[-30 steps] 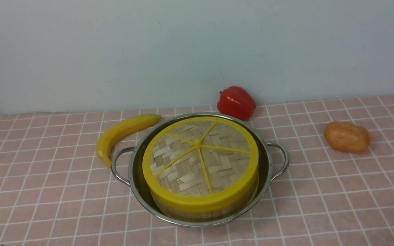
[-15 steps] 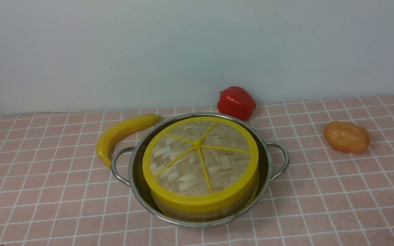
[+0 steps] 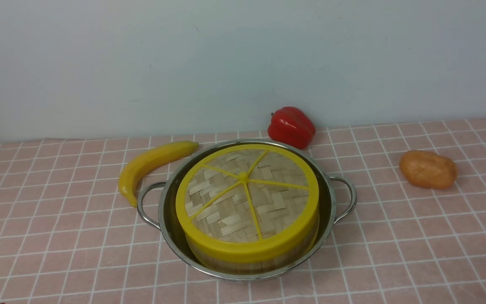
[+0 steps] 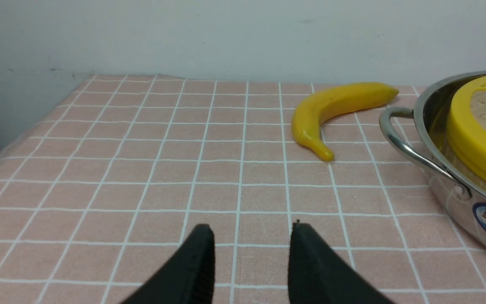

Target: Place the steamer in the pot on the pink tablecloth, and put the lid on the steamer.

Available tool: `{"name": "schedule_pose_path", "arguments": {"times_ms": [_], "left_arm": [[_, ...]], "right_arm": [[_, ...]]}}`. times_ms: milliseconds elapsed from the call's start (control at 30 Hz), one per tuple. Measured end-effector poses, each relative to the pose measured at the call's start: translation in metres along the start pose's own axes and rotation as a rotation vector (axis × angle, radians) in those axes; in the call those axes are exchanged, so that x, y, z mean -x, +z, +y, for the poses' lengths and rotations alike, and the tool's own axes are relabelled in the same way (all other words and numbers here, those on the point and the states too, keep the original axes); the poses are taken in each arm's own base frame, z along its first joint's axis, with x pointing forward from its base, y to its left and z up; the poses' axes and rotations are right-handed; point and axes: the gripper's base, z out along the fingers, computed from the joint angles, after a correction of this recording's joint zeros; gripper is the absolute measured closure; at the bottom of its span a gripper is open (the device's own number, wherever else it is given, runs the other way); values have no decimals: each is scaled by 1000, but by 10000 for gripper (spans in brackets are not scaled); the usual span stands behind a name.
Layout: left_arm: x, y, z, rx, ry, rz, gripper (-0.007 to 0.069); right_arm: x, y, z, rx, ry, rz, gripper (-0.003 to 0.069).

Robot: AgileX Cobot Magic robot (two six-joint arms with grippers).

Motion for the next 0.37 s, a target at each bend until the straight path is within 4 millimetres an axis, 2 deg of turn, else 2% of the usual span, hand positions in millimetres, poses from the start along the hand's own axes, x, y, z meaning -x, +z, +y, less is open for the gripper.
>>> {"name": "schedule_pose_path", "arguments": {"times_ms": [367], "left_arm": [[0,0,0,0,0,0,382]], "right_arm": [[0,0,0,0,0,0,466]]}}
